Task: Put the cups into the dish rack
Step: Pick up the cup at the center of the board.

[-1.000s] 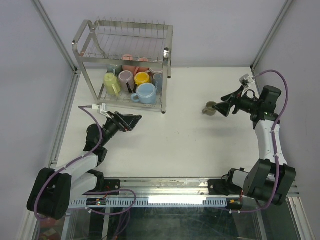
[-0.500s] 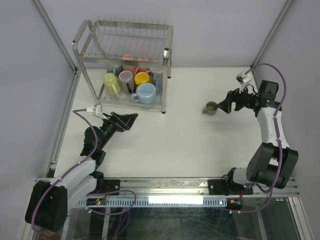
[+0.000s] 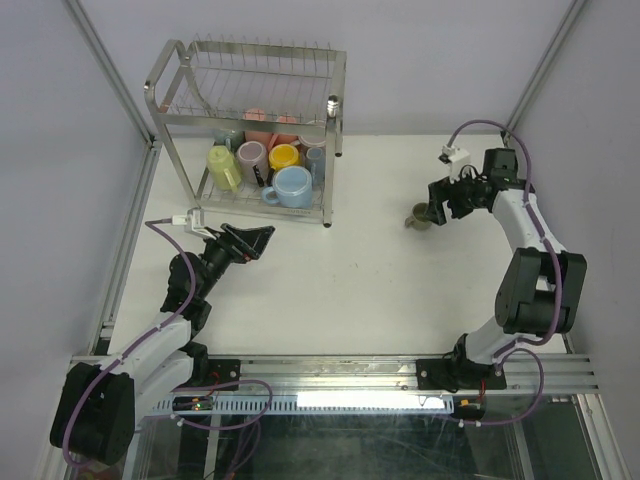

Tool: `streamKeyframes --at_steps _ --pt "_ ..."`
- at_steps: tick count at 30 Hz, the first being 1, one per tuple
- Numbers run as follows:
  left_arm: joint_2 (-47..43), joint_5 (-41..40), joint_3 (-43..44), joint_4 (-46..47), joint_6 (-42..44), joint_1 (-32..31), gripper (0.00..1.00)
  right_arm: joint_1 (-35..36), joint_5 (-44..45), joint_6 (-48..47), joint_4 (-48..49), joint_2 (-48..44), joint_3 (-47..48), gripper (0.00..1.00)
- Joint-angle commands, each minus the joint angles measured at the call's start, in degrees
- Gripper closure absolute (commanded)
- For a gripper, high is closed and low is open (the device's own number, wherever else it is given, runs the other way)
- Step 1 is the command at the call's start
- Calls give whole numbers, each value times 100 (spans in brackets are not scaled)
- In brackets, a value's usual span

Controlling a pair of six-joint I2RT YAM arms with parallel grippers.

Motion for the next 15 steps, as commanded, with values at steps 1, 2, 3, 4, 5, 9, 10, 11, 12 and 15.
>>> streamKeyframes --at_steps 1,2,3,4,5,9,10,11,12,15 --pt "-35 -129 2 134 178 78 1 239 833 230 97 288 315 15" --pt "-44 -147 -4 128 174 74 1 290 1015 416 249 375 333 15" --pt "-49 -168 -17 133 160 74 1 324 1163 558 337 470 361 16" --pt "-57 -203 -30 147 146 76 1 348 1258 712 417 560 406 16" --pt "-73 -234 -60 169 117 75 1 354 1325 857 482 656 470 18" --pt "-127 -317 -157 270 -69 76 1 371 1462 1155 521 1079 798 30" --pt "-152 -336 -172 287 -64 70 1 377 1443 1165 485 1193 892 34" --pt "-181 -338 -173 276 -29 73 1 388 1435 1197 460 1305 1001 37" --pt "-211 -339 -166 238 -4 76 1 397 1420 1217 435 1394 1051 43" --pt "-294 -314 -165 205 41 74 1 423 1356 1280 387 1630 1192 56"
